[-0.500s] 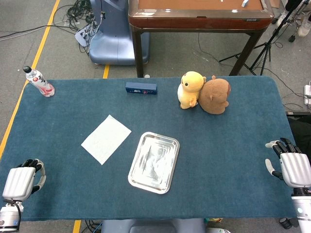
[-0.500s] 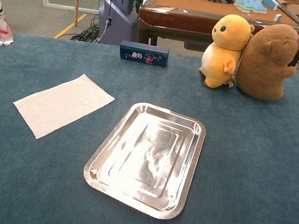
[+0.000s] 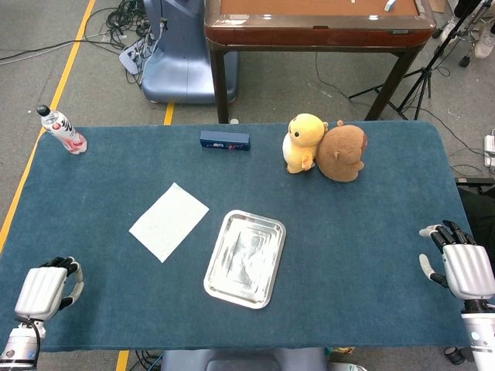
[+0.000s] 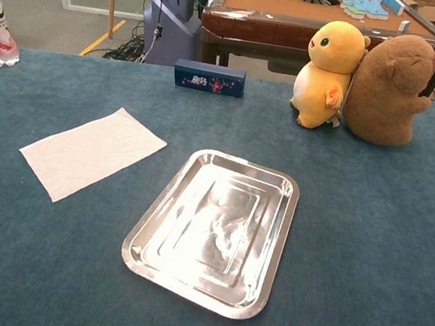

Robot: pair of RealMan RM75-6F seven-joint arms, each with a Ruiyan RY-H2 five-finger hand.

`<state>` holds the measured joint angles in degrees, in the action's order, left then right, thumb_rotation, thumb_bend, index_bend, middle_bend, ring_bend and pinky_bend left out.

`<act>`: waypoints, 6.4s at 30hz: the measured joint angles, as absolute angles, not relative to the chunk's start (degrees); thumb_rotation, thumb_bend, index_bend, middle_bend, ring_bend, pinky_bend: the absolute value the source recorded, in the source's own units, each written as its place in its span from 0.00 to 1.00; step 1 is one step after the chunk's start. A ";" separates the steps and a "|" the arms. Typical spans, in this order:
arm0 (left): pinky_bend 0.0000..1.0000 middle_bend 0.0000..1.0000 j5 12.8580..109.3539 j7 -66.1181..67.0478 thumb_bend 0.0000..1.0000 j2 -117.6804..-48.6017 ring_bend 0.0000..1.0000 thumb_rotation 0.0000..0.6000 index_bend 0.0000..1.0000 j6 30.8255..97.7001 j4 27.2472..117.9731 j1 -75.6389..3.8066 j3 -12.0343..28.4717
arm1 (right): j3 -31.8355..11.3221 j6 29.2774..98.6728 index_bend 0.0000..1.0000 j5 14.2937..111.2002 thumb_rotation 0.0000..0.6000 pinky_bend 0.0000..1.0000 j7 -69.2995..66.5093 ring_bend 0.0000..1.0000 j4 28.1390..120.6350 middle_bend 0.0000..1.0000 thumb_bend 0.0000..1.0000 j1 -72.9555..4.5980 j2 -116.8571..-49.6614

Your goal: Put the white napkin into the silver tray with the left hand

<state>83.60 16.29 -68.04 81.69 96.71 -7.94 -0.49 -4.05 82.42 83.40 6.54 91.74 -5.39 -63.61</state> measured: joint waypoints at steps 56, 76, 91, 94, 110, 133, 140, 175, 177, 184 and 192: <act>0.62 0.89 87.58 1.31 0.13 -84.88 0.59 1.00 0.40 59.12 69.43 -29.58 0.98 | -4.47 84.32 0.33 84.32 1.00 0.30 3.03 0.16 93.04 0.31 0.39 -4.54 -61.48; 0.63 0.89 86.10 -0.63 0.15 -87.35 0.59 1.00 0.44 58.09 66.93 -31.32 1.18 | -4.65 84.38 0.33 84.10 1.00 0.30 2.38 0.16 93.17 0.31 0.39 -4.47 -61.14; 0.63 0.89 85.51 -0.55 0.24 -87.85 0.59 1.00 0.46 58.08 66.89 -31.77 0.92 | -4.63 84.37 0.33 84.16 1.00 0.30 2.42 0.16 93.22 0.31 0.39 -4.46 -61.11; 0.63 0.89 85.34 -0.21 0.24 -87.95 0.59 1.00 0.46 57.81 66.85 -31.87 0.82 | -4.65 84.36 0.33 84.12 1.00 0.30 2.50 0.16 93.23 0.31 0.39 -4.46 -61.13; 0.63 0.89 84.45 0.39 0.24 -88.69 0.59 1.00 0.46 57.27 66.24 -32.18 0.73 | -4.66 84.47 0.33 84.15 1.00 0.30 2.35 0.16 93.35 0.31 0.39 -4.39 -60.98; 0.63 0.89 83.88 0.84 0.25 -89.44 0.59 1.00 0.46 56.65 65.78 -32.51 0.52 | -4.73 84.53 0.33 84.08 1.00 0.30 2.32 0.16 93.47 0.31 0.39 -4.37 -60.91; 0.63 0.89 83.91 0.74 0.25 -90.03 0.59 1.00 0.48 56.62 65.14 -32.63 0.49 | -4.75 84.54 0.33 84.07 1.00 0.30 2.18 0.16 93.54 0.31 0.39 -4.35 -60.82; 0.63 0.90 82.82 -0.61 0.33 -91.30 0.60 1.00 0.55 56.58 63.97 -32.26 0.78 | -4.83 84.59 0.33 83.96 1.00 0.30 2.22 0.16 93.68 0.31 0.39 -4.30 -60.71; 0.63 0.90 82.93 -0.95 0.33 -91.33 0.60 1.00 0.56 56.69 63.89 -32.24 0.76 | -4.83 84.58 0.33 83.97 1.00 0.30 2.25 0.16 93.70 0.31 0.39 -4.31 -60.72; 0.63 0.90 83.36 -1.89 0.33 -91.43 0.60 1.00 0.57 57.40 63.63 -32.13 0.81 | -4.83 84.52 0.33 83.93 1.00 0.30 2.41 0.16 93.70 0.31 0.39 -4.34 -60.76; 0.63 0.90 83.41 -2.43 0.36 -91.56 0.60 1.00 0.57 57.45 63.52 -32.03 0.75 | -4.82 84.58 0.33 84.00 1.00 0.30 2.37 0.16 93.71 0.31 0.39 -4.32 -60.75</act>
<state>83.41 -2.43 -91.56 57.45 63.52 -32.03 0.75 -4.82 84.58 84.00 2.37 93.71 -4.32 -60.75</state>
